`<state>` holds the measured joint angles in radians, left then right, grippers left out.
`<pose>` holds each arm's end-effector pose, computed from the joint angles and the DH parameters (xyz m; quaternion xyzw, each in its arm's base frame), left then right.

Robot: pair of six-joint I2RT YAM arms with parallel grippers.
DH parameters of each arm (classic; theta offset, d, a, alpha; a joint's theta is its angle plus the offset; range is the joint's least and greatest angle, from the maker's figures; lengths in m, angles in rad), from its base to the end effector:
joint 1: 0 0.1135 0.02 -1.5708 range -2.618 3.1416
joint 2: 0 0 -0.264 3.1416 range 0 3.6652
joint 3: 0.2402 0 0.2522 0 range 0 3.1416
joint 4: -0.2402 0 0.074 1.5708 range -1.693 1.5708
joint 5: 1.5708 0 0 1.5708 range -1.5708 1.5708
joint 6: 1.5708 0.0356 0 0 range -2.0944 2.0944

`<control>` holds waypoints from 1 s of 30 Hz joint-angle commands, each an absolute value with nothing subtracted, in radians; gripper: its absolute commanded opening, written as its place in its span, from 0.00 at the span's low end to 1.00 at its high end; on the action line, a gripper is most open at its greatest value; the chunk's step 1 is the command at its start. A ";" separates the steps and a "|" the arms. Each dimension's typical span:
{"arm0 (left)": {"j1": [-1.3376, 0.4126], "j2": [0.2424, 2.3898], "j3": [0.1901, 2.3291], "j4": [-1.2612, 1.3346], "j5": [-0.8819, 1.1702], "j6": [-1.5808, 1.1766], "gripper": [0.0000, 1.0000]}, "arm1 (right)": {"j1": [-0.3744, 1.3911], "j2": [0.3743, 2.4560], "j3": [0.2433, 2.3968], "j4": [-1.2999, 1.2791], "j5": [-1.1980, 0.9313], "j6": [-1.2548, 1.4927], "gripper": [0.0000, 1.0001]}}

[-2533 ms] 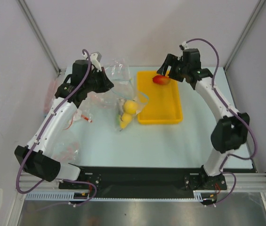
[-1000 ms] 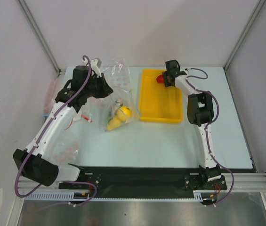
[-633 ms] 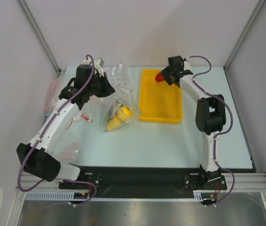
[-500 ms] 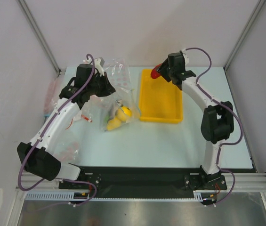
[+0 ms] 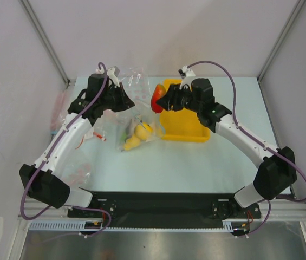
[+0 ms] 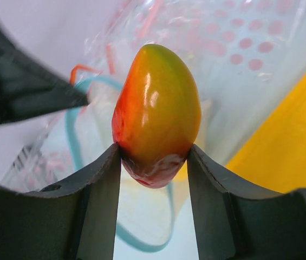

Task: Place the food in the zip-top bag and seal the zipper
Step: Place the fake fruit in the zipper food storage bag, then place the zipper food storage bag at the center of the board.

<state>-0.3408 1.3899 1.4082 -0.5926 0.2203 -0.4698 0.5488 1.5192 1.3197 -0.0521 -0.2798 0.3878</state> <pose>0.2873 -0.1102 0.3786 -0.0038 0.8747 -0.2760 0.3984 0.3047 0.1978 0.3605 -0.1481 0.7731 0.3722 0.4917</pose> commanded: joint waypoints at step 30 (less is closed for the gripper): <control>-0.368 1.384 1.542 -0.603 0.249 -0.512 0.00 | 0.719 1.399 1.326 -0.423 -0.080 0.294 0.88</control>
<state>-0.3641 1.3769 1.4685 -0.6247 0.2466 -0.5228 0.7231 1.4467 1.3155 -0.3542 -0.1078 0.2810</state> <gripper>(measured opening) 0.007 0.882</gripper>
